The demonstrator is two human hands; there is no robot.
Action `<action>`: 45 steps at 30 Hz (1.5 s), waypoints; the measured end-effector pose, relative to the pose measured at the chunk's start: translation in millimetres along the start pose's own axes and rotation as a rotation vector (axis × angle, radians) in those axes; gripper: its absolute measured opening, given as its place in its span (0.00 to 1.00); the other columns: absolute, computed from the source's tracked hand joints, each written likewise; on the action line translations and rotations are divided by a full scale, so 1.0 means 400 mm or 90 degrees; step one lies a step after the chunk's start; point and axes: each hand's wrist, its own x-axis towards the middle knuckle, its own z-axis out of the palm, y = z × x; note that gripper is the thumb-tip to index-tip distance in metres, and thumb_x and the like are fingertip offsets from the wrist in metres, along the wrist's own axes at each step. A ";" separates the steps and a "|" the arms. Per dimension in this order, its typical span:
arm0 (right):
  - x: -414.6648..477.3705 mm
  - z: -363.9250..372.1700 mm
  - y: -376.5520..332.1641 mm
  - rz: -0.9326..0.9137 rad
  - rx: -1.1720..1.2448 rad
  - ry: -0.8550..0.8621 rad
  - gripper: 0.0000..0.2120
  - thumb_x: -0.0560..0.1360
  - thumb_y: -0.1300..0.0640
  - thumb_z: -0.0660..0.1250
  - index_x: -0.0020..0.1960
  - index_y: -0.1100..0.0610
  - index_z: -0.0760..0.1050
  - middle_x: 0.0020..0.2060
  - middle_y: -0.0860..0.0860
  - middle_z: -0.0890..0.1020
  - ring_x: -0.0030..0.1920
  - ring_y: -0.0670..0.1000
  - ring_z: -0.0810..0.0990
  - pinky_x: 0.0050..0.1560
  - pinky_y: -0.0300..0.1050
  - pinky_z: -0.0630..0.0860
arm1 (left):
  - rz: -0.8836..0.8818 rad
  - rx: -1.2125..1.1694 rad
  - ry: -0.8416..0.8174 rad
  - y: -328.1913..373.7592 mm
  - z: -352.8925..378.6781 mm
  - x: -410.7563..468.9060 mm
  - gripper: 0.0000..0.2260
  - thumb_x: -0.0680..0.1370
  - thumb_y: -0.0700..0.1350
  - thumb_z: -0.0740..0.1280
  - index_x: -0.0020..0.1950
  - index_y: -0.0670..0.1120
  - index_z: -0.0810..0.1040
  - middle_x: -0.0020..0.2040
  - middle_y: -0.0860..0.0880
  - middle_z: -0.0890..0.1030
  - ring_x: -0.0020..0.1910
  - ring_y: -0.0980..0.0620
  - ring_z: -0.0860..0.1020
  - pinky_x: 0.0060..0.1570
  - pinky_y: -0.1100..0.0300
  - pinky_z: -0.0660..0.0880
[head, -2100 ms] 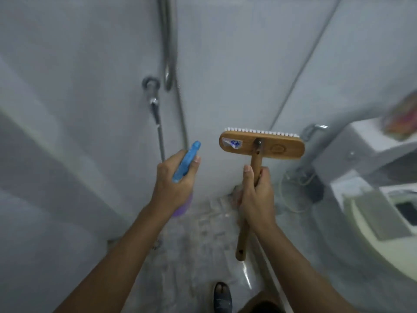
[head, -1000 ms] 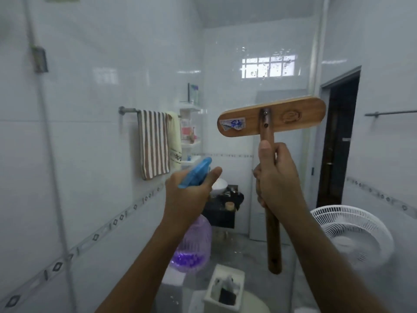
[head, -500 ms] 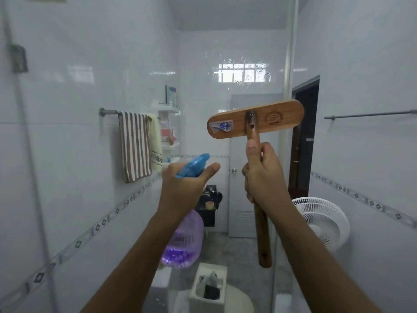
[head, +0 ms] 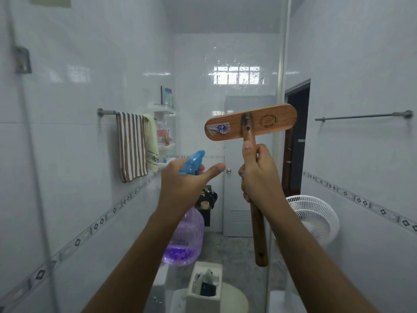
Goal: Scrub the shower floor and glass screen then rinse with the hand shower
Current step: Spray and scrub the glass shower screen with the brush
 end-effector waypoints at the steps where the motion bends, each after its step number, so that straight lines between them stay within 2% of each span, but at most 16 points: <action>1: 0.001 0.002 -0.001 0.001 -0.001 -0.001 0.14 0.82 0.40 0.53 0.50 0.48 0.68 0.31 0.48 0.72 0.25 0.42 0.70 0.27 0.36 0.70 | -0.012 -0.009 0.007 0.003 -0.003 0.002 0.21 0.70 0.61 0.73 0.39 0.42 0.79 0.32 0.46 0.81 0.31 0.48 0.81 0.38 0.54 0.82; 5: 0.008 0.015 -0.003 0.002 -0.017 0.003 0.13 0.82 0.39 0.53 0.49 0.47 0.68 0.32 0.50 0.74 0.27 0.43 0.71 0.28 0.37 0.71 | -0.003 0.011 0.056 0.010 -0.014 -0.001 0.21 0.71 0.60 0.74 0.38 0.42 0.78 0.31 0.46 0.80 0.29 0.48 0.80 0.39 0.54 0.82; 10: 0.013 0.036 -0.007 0.001 -0.030 0.003 0.15 0.82 0.38 0.52 0.52 0.48 0.69 0.35 0.50 0.75 0.31 0.45 0.73 0.32 0.39 0.73 | -0.024 -0.014 0.034 0.012 -0.034 -0.003 0.21 0.69 0.62 0.73 0.39 0.43 0.79 0.32 0.47 0.81 0.30 0.48 0.81 0.40 0.52 0.84; 11: 0.014 0.040 -0.008 0.000 -0.031 0.002 0.15 0.82 0.38 0.52 0.53 0.49 0.69 0.35 0.50 0.75 0.31 0.45 0.73 0.33 0.40 0.73 | -0.009 -0.007 0.044 0.012 -0.035 -0.007 0.21 0.69 0.60 0.73 0.38 0.42 0.78 0.31 0.47 0.80 0.29 0.48 0.80 0.38 0.53 0.83; 14: 0.024 0.054 -0.012 -0.008 -0.038 0.007 0.16 0.82 0.38 0.52 0.53 0.49 0.69 0.35 0.50 0.75 0.32 0.46 0.74 0.34 0.41 0.74 | 0.048 0.003 0.096 0.014 -0.044 -0.013 0.17 0.70 0.57 0.74 0.37 0.44 0.77 0.29 0.49 0.78 0.29 0.49 0.79 0.34 0.65 0.78; 16: 0.040 0.066 -0.015 -0.018 -0.030 0.010 0.16 0.82 0.38 0.52 0.52 0.49 0.69 0.34 0.49 0.74 0.31 0.46 0.73 0.33 0.42 0.74 | 0.063 0.009 0.117 0.010 -0.056 -0.009 0.16 0.71 0.57 0.75 0.38 0.45 0.77 0.30 0.50 0.78 0.31 0.50 0.79 0.34 0.69 0.77; 21: 0.089 0.096 0.026 -0.009 -0.042 0.011 0.18 0.82 0.38 0.50 0.51 0.50 0.70 0.34 0.50 0.73 0.32 0.47 0.73 0.34 0.44 0.73 | 0.026 0.024 0.128 -0.009 -0.072 -0.009 0.18 0.72 0.60 0.72 0.42 0.45 0.79 0.34 0.49 0.80 0.32 0.50 0.81 0.39 0.62 0.80; 23: 0.076 0.105 0.066 -0.005 -0.061 0.014 0.19 0.83 0.38 0.50 0.51 0.52 0.71 0.33 0.49 0.74 0.32 0.46 0.73 0.33 0.42 0.73 | 0.015 0.035 0.127 -0.021 -0.069 -0.015 0.15 0.73 0.57 0.73 0.42 0.45 0.79 0.34 0.48 0.81 0.33 0.50 0.82 0.37 0.63 0.80; 27: -0.060 0.109 0.193 0.032 -0.104 0.006 0.16 0.84 0.43 0.51 0.51 0.52 0.72 0.32 0.47 0.73 0.28 0.40 0.74 0.28 0.31 0.71 | 0.000 0.043 0.138 -0.045 -0.062 -0.036 0.11 0.75 0.52 0.73 0.43 0.46 0.78 0.35 0.48 0.81 0.32 0.52 0.82 0.33 0.70 0.77; 29: -0.140 0.108 0.246 0.067 -0.108 -0.008 0.14 0.83 0.44 0.51 0.49 0.50 0.71 0.31 0.46 0.72 0.28 0.35 0.74 0.28 0.29 0.70 | -0.006 0.037 0.140 -0.057 -0.058 -0.046 0.10 0.76 0.51 0.73 0.44 0.46 0.79 0.36 0.47 0.82 0.32 0.52 0.82 0.33 0.70 0.78; 31: -0.162 0.108 0.258 0.086 -0.114 -0.016 0.15 0.82 0.42 0.51 0.49 0.48 0.71 0.32 0.45 0.73 0.28 0.36 0.74 0.28 0.28 0.69 | -0.013 0.035 0.139 -0.066 -0.052 -0.051 0.11 0.76 0.51 0.73 0.47 0.44 0.80 0.37 0.47 0.82 0.33 0.53 0.82 0.34 0.72 0.78; 34: -0.067 0.100 0.194 0.055 -0.121 -0.010 0.16 0.83 0.41 0.51 0.49 0.50 0.71 0.32 0.47 0.73 0.28 0.40 0.71 0.27 0.31 0.69 | -0.010 0.028 0.130 -0.064 -0.043 -0.051 0.09 0.76 0.50 0.73 0.48 0.45 0.78 0.38 0.47 0.82 0.34 0.53 0.82 0.34 0.75 0.76; 37: 0.087 0.080 0.069 0.019 -0.073 0.011 0.19 0.82 0.38 0.50 0.49 0.51 0.70 0.33 0.49 0.72 0.30 0.47 0.71 0.28 0.41 0.72 | -0.011 0.025 0.135 -0.055 -0.029 -0.044 0.08 0.76 0.50 0.73 0.47 0.46 0.78 0.39 0.47 0.82 0.34 0.52 0.82 0.35 0.76 0.75; 40: 0.171 0.066 -0.010 0.033 -0.023 0.010 0.21 0.82 0.38 0.50 0.52 0.54 0.69 0.32 0.50 0.69 0.27 0.47 0.69 0.24 0.40 0.71 | -0.002 0.021 0.141 -0.054 -0.019 -0.040 0.07 0.76 0.48 0.73 0.47 0.46 0.78 0.38 0.47 0.82 0.34 0.51 0.82 0.35 0.73 0.77; 43: 0.110 0.068 0.057 0.021 -0.052 -0.003 0.20 0.82 0.37 0.50 0.50 0.51 0.70 0.32 0.49 0.71 0.29 0.47 0.72 0.30 0.45 0.74 | 0.010 0.023 0.146 -0.051 -0.008 -0.044 0.08 0.76 0.47 0.74 0.48 0.44 0.79 0.38 0.48 0.81 0.34 0.51 0.82 0.36 0.71 0.79; 45: 0.002 0.077 0.164 0.032 -0.074 0.003 0.17 0.83 0.39 0.51 0.49 0.49 0.71 0.33 0.48 0.73 0.30 0.43 0.72 0.31 0.40 0.73 | 0.006 0.029 0.146 -0.055 -0.005 -0.044 0.07 0.76 0.47 0.74 0.47 0.45 0.79 0.37 0.49 0.80 0.34 0.52 0.81 0.35 0.71 0.78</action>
